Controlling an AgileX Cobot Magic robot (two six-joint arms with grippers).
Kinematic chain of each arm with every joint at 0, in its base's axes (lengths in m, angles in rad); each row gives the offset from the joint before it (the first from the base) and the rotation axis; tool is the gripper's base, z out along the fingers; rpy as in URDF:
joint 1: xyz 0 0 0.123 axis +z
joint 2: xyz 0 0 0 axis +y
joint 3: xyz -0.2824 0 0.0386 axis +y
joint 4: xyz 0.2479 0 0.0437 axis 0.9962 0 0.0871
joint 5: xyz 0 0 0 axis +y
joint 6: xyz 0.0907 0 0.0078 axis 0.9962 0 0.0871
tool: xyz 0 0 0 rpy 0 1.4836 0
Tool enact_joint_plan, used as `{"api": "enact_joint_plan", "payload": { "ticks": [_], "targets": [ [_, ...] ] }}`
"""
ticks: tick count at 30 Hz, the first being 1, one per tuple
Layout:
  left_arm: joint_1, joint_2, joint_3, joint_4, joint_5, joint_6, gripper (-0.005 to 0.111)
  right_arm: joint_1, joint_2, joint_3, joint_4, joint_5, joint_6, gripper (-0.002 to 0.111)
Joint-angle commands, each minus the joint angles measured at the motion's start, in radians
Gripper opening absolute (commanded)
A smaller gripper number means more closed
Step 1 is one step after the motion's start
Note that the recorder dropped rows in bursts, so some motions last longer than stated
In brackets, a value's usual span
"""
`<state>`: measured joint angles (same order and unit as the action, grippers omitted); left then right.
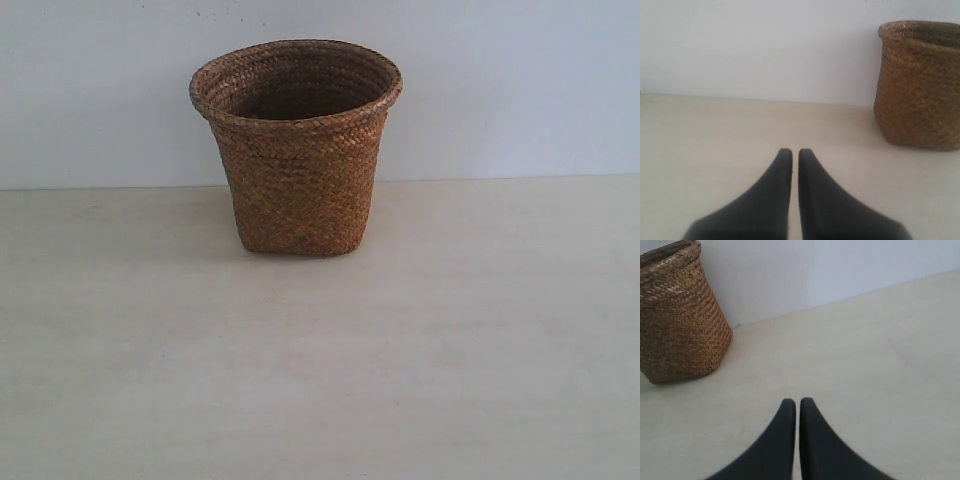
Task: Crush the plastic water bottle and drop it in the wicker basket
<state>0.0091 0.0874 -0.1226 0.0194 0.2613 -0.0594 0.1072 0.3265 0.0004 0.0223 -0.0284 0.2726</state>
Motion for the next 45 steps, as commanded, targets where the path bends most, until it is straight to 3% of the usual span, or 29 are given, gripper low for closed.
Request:
{"api": "enact_joint_plan", "payload": {
  "ticks": [1,7,45],
  "targets": [
    [0.009,-0.007,0.055,-0.061,-0.007,0.087,0.004,-0.005,-0.004,0.000,-0.007,-0.003,-0.001,0.000],
    [0.009,-0.064,0.123,-0.076,-0.037,0.103,0.004,-0.005,-0.004,0.000,-0.007,-0.003,-0.001,0.000],
    [0.009,-0.087,0.123,-0.048,0.039,0.059,0.004,-0.005,-0.004,0.000,-0.007,0.001,-0.001,0.000]
  ]
}}
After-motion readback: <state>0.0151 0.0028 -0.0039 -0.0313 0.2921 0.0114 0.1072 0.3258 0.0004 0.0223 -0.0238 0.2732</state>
